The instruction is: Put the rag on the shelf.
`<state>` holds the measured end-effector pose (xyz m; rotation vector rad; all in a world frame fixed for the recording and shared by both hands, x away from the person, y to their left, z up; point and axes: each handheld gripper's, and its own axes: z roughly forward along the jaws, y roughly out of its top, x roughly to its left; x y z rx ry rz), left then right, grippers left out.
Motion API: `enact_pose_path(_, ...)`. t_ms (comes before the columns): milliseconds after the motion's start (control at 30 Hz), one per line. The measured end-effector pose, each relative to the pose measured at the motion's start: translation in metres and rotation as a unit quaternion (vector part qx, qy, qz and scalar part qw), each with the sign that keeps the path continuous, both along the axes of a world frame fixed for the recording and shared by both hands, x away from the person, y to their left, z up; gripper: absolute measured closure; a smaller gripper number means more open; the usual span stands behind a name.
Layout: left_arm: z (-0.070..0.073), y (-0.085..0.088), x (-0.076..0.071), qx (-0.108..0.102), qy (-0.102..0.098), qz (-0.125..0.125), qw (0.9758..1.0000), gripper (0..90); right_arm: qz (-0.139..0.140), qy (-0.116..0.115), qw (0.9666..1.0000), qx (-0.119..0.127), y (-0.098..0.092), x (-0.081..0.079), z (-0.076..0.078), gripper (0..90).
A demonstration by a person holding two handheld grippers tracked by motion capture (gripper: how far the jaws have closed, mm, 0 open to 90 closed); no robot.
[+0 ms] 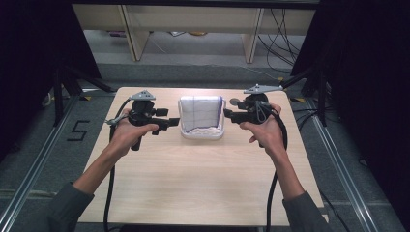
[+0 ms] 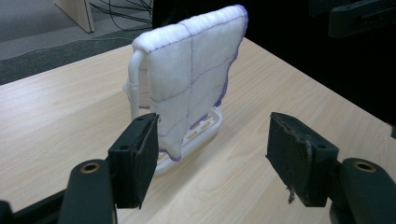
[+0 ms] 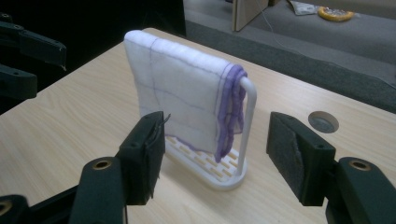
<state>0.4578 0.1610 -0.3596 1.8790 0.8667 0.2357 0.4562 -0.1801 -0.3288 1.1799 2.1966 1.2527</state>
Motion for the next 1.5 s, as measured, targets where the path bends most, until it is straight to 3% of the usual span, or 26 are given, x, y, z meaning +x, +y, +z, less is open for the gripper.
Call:
enact_pose_path(267, -0.008, 0.009, -0.02, 0.001, -0.008, -0.005, 1.0, 33.4, 0.01, -0.001, 0.9999, -0.006, -0.004, -0.021, -0.01, 38.1)
enact_pose_path(300, -0.009, 0.009, -0.022, 0.0, -0.009, -0.007, 0.9999, 33.4, 0.018, -0.01, 0.9998, -0.007, -0.004, -0.022, -0.012, 37.9)
enact_pose_path(400, -0.013, 0.011, -0.03, 0.001, -0.011, -0.01, 0.9999, 33.4, 0.011, -0.004, 0.9999, -0.007, -0.005, -0.031, -0.016, 37.5)
enact_pose_path(533, -0.019, 0.013, -0.04, 0.001, -0.011, -0.015, 0.9998, 33.4, 0.017, -0.008, 0.9998, 0.007, -0.008, -0.038, -0.025, 37.4)
enact_pose_path(567, -0.02, 0.014, -0.042, 0.004, -0.009, -0.016, 0.9998, 33.4, 0.016, -0.008, 0.9998, 0.001, -0.01, -0.041, -0.026, 37.3)
enact_pose_path(800, -0.03, 0.017, -0.057, 0.001, -0.008, -0.029, 0.9995, 31.7, 0.021, 0.009, 0.9994, 0.027, -0.013, -0.056, -0.043, 37.0)
enact_pose_path(867, -0.033, 0.018, -0.062, 0.002, -0.01, -0.028, 0.9996, 31.8, 0.029, -0.001, 0.9993, 0.023, -0.016, -0.057, -0.049, 37.0)
enact_pose_path(967, -0.037, 0.019, -0.067, 0.011, -0.013, -0.028, 0.9995, 31.7, 0.023, 0.014, 0.9994, 0.019, -0.017, -0.063, -0.053, 36.9)
enact_pose_path(1100, -0.047, 0.021, -0.076, 0.016, -0.014, -0.029, 0.9993, 31.3, 0.02, 0.007, 0.9996, 0.018, -0.018, -0.067, -0.061, 36.6)
enact_pose_path(1267, -0.058, 0.024, -0.088, 0.02, -0.01, -0.039, 0.999, 29.8, 0.023, 0.02, 0.9994, 0.014, -0.016, -0.073, -0.074, 36.6)
enact_pose_path(1500, -0.069, 0.034, -0.1, 0.023, -0.008, -0.035, 0.9991, 28.6, 0.042, 0.034, 0.9985, 0.011, -0.01, -0.081, -0.093, 35.8)
